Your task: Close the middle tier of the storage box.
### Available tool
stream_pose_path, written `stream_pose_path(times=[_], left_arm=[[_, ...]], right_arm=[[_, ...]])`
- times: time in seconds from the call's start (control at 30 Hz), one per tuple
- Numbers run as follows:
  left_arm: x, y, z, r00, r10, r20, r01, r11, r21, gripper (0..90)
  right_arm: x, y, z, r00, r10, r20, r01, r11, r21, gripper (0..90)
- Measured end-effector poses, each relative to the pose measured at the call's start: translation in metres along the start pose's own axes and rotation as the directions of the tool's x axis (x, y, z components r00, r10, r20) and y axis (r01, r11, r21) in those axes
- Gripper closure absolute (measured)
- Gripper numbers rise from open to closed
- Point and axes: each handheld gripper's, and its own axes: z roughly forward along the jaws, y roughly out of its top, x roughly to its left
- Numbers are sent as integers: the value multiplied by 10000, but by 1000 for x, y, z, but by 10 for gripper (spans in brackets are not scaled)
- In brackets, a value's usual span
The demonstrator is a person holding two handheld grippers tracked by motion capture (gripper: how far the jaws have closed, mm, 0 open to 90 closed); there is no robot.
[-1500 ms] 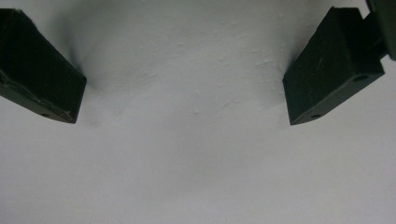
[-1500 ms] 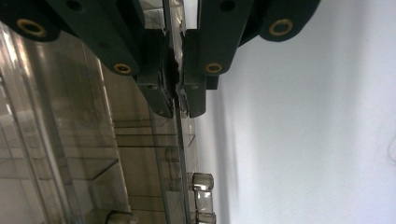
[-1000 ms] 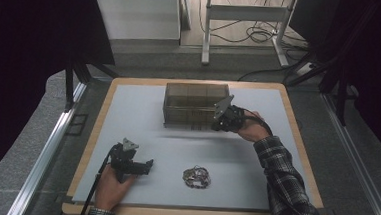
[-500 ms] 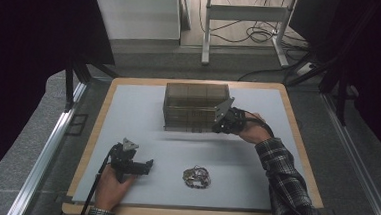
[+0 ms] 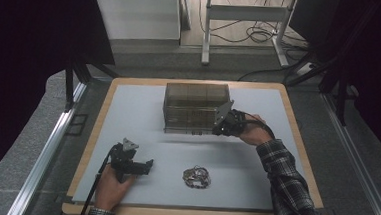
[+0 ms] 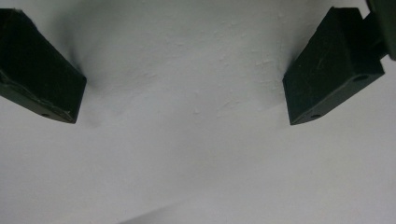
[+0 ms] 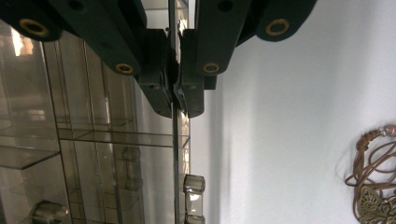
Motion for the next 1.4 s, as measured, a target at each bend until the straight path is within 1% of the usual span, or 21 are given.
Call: stream_pose_path(times=[0.4,0.9,1.0,1.17,1.4], left_arm=[[0,0,0,10000,-2,8,2,10000,-7,0],[0,0,0,10000,-8,10,8,10000,-8,0],[0,0,0,10000,-8,11,8,10000,-7,0],[0,0,0,10000,-3,9,3,10000,-8,0],[0,0,0,10000,-5,8,5,10000,-9,0]], right_arm=[[5,1,-2,9998,-191,-58,191,9997,117,839],[14,2,-1,9994,-321,-153,323,9994,106,842],[15,2,-1,9990,-428,-107,429,9990,100,842],[17,2,-1,9990,-402,-196,406,9990,195,844],[18,1,-1,9988,-478,-120,480,9987,184,843]])
